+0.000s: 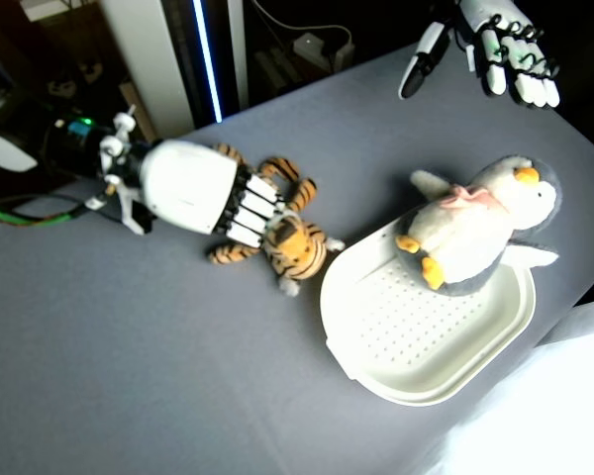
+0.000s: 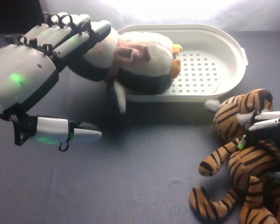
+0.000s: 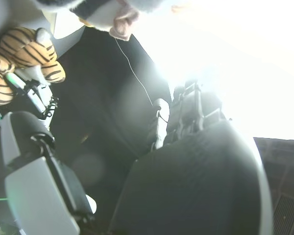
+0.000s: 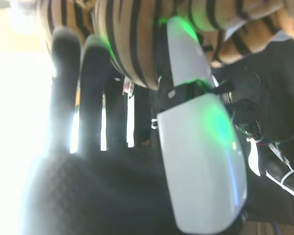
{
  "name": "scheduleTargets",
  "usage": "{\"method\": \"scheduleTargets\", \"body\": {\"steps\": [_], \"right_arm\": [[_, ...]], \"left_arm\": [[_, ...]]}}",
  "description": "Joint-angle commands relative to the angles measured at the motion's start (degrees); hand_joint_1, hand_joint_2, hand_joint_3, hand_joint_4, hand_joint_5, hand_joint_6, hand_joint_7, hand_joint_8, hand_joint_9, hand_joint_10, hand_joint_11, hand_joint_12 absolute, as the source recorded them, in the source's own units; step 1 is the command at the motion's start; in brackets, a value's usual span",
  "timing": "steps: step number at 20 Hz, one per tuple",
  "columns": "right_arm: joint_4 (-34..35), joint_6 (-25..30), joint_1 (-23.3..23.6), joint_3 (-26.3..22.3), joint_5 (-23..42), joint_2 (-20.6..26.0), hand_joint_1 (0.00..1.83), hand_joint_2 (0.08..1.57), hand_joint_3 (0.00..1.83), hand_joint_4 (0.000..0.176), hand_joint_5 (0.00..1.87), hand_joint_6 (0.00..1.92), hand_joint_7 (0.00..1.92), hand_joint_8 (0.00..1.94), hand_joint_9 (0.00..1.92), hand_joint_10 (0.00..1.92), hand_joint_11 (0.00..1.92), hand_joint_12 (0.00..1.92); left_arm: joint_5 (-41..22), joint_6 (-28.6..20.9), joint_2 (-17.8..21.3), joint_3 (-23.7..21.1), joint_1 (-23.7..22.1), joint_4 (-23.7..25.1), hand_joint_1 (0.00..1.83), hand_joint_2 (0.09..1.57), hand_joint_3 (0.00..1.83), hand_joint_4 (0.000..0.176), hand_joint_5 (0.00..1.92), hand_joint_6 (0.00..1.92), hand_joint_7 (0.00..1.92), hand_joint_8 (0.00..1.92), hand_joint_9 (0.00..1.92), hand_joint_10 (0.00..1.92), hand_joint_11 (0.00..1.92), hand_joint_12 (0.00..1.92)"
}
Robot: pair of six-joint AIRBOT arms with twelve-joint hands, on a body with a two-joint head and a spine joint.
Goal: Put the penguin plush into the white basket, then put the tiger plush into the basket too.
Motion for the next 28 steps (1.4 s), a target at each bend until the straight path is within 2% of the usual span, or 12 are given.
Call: {"method": "scheduleTargets", "body": {"steps": [1,4,7,9,13,14,17,18,20,23,25,28], "right_arm": [[0.59,-0.18,0.69,0.22,4.91,-0.04,1.33,1.25,0.01,0.000,0.80,1.27,0.69,1.46,0.76,1.70,0.86,1.76],[3.23,0.63,1.34,-0.27,15.33,1.36,1.24,1.23,0.00,0.000,0.91,1.13,0.66,1.49,0.82,1.62,0.93,1.70],[7.08,-0.42,3.61,-0.24,25.73,1.99,1.35,1.19,0.00,0.000,0.79,1.39,0.76,1.15,0.85,1.38,0.90,1.50],[9.57,-4.30,7.67,0.59,27.30,1.60,1.35,1.18,0.00,0.000,0.86,1.28,0.82,1.12,0.79,1.38,0.67,1.46],[10.12,-6.32,18.72,7.51,17.82,-3.64,1.33,1.22,0.01,0.000,0.80,1.34,0.71,1.29,0.70,1.51,0.62,1.47],[9.77,-6.30,21.34,9.80,13.65,-5.40,1.32,1.26,0.00,0.000,0.82,1.13,0.59,1.58,0.57,1.65,0.50,1.62],[8.95,-5.09,25.63,15.57,4.09,-9.35,1.32,1.28,0.00,0.000,0.86,0.95,0.59,1.69,0.51,1.76,0.39,1.80],[8.95,-4.51,25.89,16.37,2.59,-9.48,1.10,1.18,0.00,0.000,0.55,0.38,0.38,0.70,0.31,0.74,0.13,1.23],[8.95,-3.63,25.88,16.49,2.21,-9.39,0.81,1.25,0.01,0.057,0.36,0.03,0.31,0.06,0.25,0.09,0.00,0.67],[9.00,-1.77,25.05,15.12,5.83,-8.57,0.72,1.35,0.01,0.089,0.21,0.00,0.19,0.00,0.17,0.00,0.00,0.41],[9.33,-0.44,23.78,13.41,10.68,-7.05,0.66,1.37,0.01,0.149,0.16,0.00,0.12,0.00,0.11,0.00,0.00,0.29],[10.86,2.86,19.39,9.75,22.69,-3.26,0.53,1.29,0.00,0.135,0.19,0.00,0.17,0.00,0.16,0.01,0.03,0.20]], "left_arm": [[-7.38,-0.37,0.35,-0.14,-0.47,0.52,0.80,0.76,0.00,0.176,0.00,0.00,0.00,0.00,0.00,0.00,0.00,0.00],[-8.50,-0.95,0.38,-0.23,0.59,0.23,0.79,0.76,0.00,0.174,0.00,0.00,0.00,0.00,0.00,0.00,0.00,0.00],[-9.54,-1.11,0.43,-0.34,1.07,-0.12,0.83,0.76,0.00,0.172,0.00,0.00,0.00,0.00,0.00,0.00,0.00,0.00],[-9.84,-1.11,0.53,-0.41,1.21,-0.13,0.84,0.76,0.00,0.168,0.00,0.00,0.00,0.00,0.00,0.00,0.00,0.00],[-9.82,-1.11,0.41,-0.26,1.25,-0.17,0.88,0.75,0.00,0.149,0.00,0.00,0.00,0.00,0.00,0.00,0.00,0.00],[-10.04,-1.11,0.40,-0.26,1.29,-0.10,0.88,0.75,0.00,0.152,0.00,0.00,0.00,0.00,0.00,0.00,0.00,0.00],[-10.83,-1.11,0.40,-0.30,1.29,0.25,0.88,0.74,0.00,0.160,0.00,0.00,0.00,0.00,0.00,0.00,0.00,0.00],[-11.13,-1.11,0.41,-0.34,1.29,0.37,0.88,0.73,0.00,0.173,0.00,0.00,0.00,0.00,0.00,0.00,0.00,0.00],[-11.69,-1.11,0.45,-0.52,1.31,0.55,0.91,0.74,0.00,0.176,0.00,0.00,0.00,0.00,0.00,0.00,0.00,0.00],[-13.45,-1.11,0.56,-0.99,1.65,0.56,0.90,0.75,0.00,0.143,0.00,0.00,0.00,0.00,0.00,0.00,0.00,0.00],[-15.38,-1.11,0.90,-1.49,2.17,0.28,0.91,0.75,0.00,0.129,0.00,0.00,0.00,0.00,0.00,0.00,0.00,0.00],[-20.03,-1.63,1.06,-2.45,3.91,-0.43,0.90,0.71,0.00,0.127,0.00,0.00,0.00,0.00,0.00,0.00,0.00,0.00]]}}
